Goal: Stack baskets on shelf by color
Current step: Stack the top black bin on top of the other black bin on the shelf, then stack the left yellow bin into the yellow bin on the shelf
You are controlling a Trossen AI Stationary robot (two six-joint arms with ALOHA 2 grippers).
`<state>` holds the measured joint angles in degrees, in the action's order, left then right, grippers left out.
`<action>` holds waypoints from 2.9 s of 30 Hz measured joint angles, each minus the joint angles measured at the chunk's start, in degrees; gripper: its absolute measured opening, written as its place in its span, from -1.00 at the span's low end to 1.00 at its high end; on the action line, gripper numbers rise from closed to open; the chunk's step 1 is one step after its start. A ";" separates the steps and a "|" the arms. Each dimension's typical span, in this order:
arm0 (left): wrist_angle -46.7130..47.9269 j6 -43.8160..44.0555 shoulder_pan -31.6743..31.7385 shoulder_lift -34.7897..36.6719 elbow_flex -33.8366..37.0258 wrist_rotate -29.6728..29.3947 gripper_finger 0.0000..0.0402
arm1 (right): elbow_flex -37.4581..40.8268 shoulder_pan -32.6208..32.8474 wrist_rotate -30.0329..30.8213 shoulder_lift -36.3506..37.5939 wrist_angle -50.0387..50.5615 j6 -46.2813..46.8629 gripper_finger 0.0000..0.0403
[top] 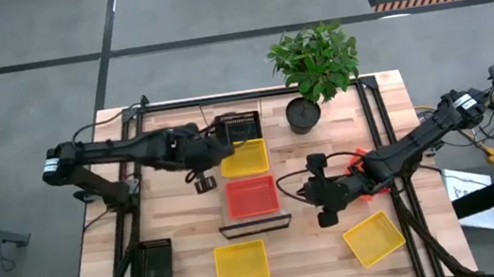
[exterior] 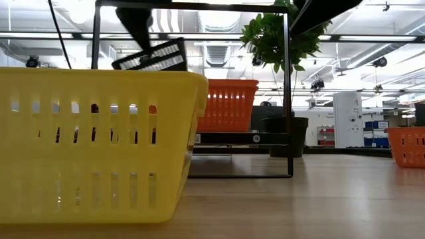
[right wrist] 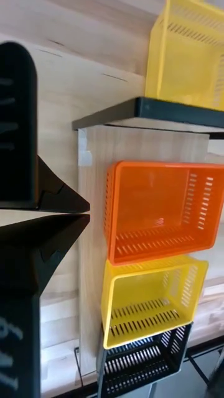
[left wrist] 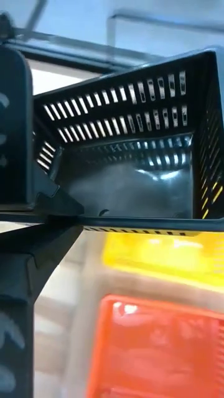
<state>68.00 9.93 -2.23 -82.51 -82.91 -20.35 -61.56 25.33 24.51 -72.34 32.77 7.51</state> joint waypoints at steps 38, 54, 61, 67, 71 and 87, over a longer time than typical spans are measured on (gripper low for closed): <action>-35.40 -25.74 10.14 -6.95 7.94 -0.19 -1.00 | 0.20 0.32 0.06 -0.04 -0.02 -0.04 -0.96; -30.54 -25.26 12.51 -7.36 8.28 -0.67 -1.00 | 0.61 0.29 0.05 -0.04 -0.04 -0.22 -0.96; -30.47 -24.44 12.51 -7.38 8.34 -0.61 -1.00 | 0.61 0.29 0.05 -0.06 -0.04 -0.22 -0.96; -30.50 -23.75 12.51 -7.38 8.40 -0.52 -0.92 | 0.61 0.29 0.05 -0.04 -0.04 -0.02 -0.96; -30.51 -23.73 12.51 -7.38 8.41 -0.52 -0.86 | 0.61 0.29 0.05 -0.05 -0.04 -0.02 -0.96; -31.13 -22.02 11.61 -7.38 7.65 -0.41 -0.82 | 0.61 0.29 0.05 -0.07 -0.04 -0.02 -0.96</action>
<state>36.87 -12.09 9.38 -89.89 -75.26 -20.75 -60.95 25.63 24.55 -72.40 32.73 7.49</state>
